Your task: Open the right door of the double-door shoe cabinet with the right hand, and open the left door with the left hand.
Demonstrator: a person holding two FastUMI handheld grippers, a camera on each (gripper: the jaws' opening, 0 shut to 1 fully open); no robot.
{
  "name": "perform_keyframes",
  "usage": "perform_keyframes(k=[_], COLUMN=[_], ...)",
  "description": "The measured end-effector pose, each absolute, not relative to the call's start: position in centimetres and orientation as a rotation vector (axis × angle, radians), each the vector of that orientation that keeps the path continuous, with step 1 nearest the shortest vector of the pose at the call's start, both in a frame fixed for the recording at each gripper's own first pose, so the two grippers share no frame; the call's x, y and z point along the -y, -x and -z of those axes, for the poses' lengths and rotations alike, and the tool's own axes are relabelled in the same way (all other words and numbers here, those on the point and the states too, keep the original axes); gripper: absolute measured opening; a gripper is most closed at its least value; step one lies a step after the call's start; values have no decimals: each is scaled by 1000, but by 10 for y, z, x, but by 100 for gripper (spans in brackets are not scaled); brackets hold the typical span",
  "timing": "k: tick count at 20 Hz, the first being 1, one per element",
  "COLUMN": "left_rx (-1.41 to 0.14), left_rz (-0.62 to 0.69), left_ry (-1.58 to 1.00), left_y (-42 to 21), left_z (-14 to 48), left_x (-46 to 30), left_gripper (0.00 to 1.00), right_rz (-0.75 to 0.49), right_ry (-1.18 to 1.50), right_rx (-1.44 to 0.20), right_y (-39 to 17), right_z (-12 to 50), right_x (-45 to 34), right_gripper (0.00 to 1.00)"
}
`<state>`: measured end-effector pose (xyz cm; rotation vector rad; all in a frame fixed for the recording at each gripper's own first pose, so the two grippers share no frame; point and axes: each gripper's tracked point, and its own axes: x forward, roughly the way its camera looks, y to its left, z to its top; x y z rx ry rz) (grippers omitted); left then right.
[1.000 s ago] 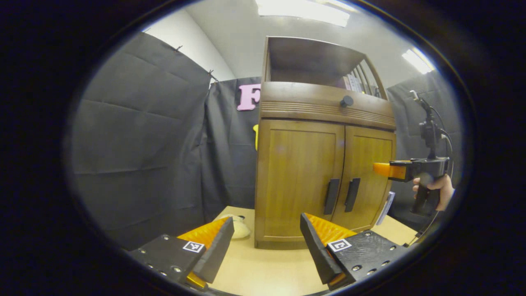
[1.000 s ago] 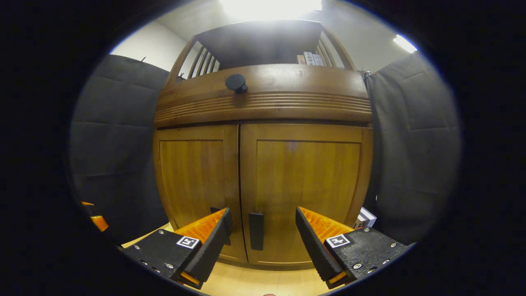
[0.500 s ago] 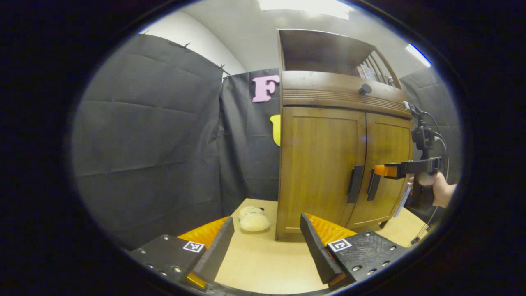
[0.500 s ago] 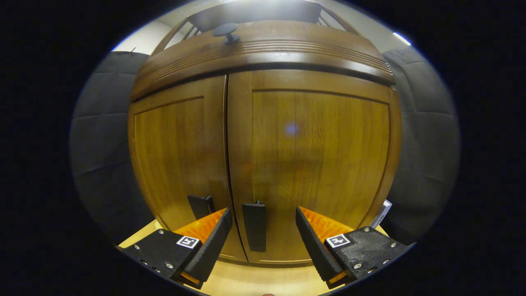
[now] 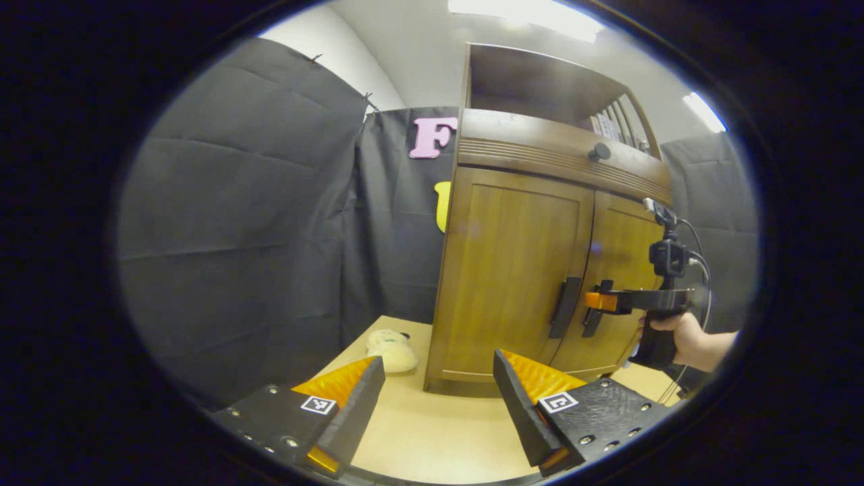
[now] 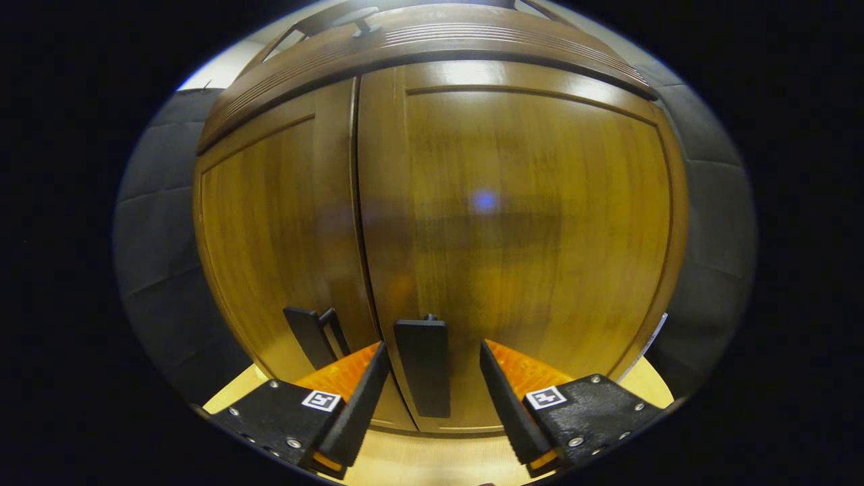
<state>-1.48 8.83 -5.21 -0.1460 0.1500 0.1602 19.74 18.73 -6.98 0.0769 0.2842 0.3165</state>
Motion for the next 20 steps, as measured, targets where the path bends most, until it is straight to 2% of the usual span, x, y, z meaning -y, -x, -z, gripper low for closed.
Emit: perform_keyframes(k=[1, 4, 9, 12, 13, 14, 17, 18, 19, 20], left_rx=[-149, -161, -186, -190, -189, -188, -189, -188, -185, -183], left_rz=[-159, -156, -168, -183, -185, -185, -182, -180, -177, -171], left_ry=[147, 132, 144, 152, 149, 145, 130, 128, 128, 130], left_y=[14, 14, 12, 11, 11, 11, 11, 11, 12, 12], left_z=[51, 55, 58, 56, 58, 58, 56, 55, 55, 54], left_x=[-87, -86, -87, -88, -89, -89, -88, -87, -87, -86], left_gripper=[93, 93, 93, 93, 98, 93, 93, 98, 93, 93], right_rz=[-337, -316, -313, -309, -315, -321, -335, -339, -343, -348], right_ry=[-76, -60, -72, -59, -65, -66, -62, -65, -68, -71], right_rx=[-286, -283, -292, -293, -297, -301, -298, -296, -296, -295], right_y=[-198, -205, -211, -200, -200, -201, -207, -207, -209, -210], right_z=[64, 39, 50, 34, 30, 28, 22, 24, 27, 27], right_x=[-183, -163, -154, -165, -161, -159, -158, -158, -158, -157], right_gripper=[80, 36, 30, 30, 30, 30, 29, 29, 29, 29])
